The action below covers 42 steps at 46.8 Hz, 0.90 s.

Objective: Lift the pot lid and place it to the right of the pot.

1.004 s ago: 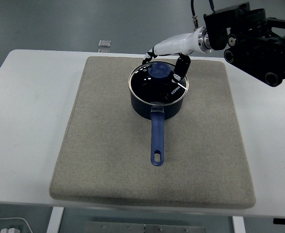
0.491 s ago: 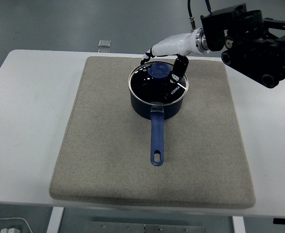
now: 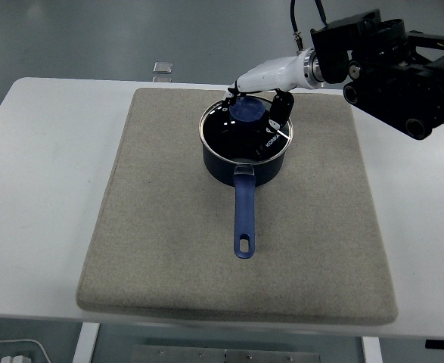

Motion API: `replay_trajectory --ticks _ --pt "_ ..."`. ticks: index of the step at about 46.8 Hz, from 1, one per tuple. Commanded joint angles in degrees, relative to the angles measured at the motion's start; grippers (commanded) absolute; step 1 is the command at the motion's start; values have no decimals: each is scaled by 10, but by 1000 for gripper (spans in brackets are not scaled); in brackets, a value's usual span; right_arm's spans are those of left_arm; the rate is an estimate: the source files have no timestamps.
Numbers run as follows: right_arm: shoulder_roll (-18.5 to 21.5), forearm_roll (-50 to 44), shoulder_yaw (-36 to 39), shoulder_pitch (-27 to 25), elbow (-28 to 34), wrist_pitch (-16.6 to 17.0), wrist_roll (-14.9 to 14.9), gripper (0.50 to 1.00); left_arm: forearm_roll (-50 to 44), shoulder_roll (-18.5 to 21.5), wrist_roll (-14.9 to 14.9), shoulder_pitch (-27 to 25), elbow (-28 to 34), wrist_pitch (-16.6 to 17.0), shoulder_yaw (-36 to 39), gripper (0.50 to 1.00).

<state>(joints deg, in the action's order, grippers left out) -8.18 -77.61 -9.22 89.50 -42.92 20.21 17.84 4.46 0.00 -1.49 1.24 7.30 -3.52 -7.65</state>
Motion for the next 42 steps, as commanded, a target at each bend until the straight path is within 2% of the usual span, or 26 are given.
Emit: replay_trajectory --ticks 1,10,31,42 --pt "0 0 0 0 0 1 0 828 0 0 0 0 0 0 0 1000" --pt "0 0 0 1 3 1 0 803 0 0 0 0 0 0 0 1000" --pt "1 1 2 1 3 0 0 791 0 0 0 0 0 0 0 1000" --pt "4 4 3 1 3 1 0 740 0 0 0 0 0 0 0 1000"
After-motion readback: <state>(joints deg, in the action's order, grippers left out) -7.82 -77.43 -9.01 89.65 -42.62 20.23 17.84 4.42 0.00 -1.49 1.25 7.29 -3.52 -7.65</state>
